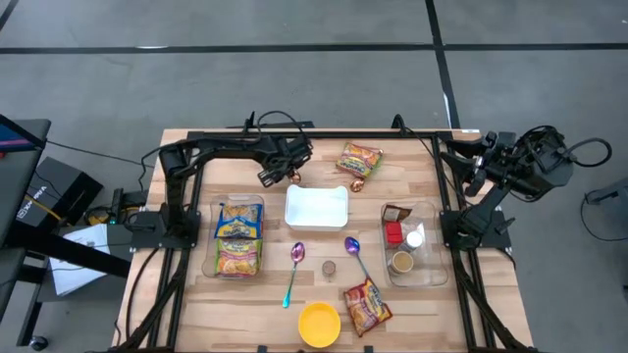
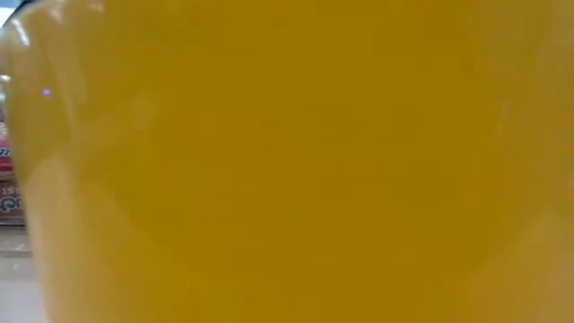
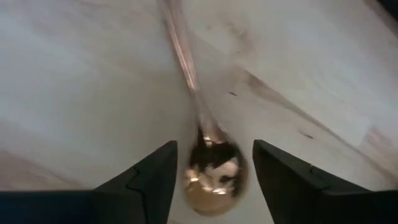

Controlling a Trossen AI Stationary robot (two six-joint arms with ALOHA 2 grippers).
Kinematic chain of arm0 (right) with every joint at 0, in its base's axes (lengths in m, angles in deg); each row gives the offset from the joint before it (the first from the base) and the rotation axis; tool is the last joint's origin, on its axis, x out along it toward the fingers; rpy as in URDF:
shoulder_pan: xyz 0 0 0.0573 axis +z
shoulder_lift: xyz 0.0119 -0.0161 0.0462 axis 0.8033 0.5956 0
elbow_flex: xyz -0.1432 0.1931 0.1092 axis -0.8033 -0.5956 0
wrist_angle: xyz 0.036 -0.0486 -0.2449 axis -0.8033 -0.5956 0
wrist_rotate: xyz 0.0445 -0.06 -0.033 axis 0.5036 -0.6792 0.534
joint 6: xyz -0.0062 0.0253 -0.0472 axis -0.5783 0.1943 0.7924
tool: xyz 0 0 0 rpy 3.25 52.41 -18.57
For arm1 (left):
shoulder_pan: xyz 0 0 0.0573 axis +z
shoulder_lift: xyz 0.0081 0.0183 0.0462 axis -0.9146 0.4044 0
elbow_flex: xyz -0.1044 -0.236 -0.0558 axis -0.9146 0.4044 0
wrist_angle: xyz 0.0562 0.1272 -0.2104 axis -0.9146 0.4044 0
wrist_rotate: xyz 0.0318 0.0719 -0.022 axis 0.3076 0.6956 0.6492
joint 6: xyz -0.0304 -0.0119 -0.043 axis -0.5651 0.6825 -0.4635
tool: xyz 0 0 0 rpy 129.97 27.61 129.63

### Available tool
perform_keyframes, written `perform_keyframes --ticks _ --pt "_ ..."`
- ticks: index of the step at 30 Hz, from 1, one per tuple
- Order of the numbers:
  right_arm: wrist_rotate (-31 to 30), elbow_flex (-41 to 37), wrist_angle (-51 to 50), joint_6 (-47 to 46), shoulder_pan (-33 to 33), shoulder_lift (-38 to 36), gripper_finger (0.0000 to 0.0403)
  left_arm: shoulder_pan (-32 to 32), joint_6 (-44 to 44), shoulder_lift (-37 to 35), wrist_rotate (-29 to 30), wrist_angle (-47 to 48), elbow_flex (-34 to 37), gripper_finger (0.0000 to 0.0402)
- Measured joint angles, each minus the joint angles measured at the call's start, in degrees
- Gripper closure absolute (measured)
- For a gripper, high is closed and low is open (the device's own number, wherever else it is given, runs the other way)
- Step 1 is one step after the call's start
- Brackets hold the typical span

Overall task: Pick & Place Food Item
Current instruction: Put the left gold spoon into the white bin

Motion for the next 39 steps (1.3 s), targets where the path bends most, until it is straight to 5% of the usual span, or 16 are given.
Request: perform_keyframes --ticks 16,24,29,39 --pt "-0.09 0.0 -0.15 0.0 0.0 0.02 0.0168 0.17 -1.15 -0.81 -0.27 -8.46 7.34 0.0277" --pt "-0.09 0.0 -0.15 -0.02 0.0 0.02 0.0168 0.15 -0.71 -2.18 1.32 -7.87 7.68 0.0348" --pt "-0.09 0.0 -0.15 -0.02 0.0 0.02 0.0168 0.17 3.38 -2.69 3.89 -9.63 7.71 0.0392" --pt "-0.09 0.0 -0.15 -0.02 0.0 0.02 0.0168 -0.46 20.69 -4.61 6.36 -17.66 7.62 0.0393"
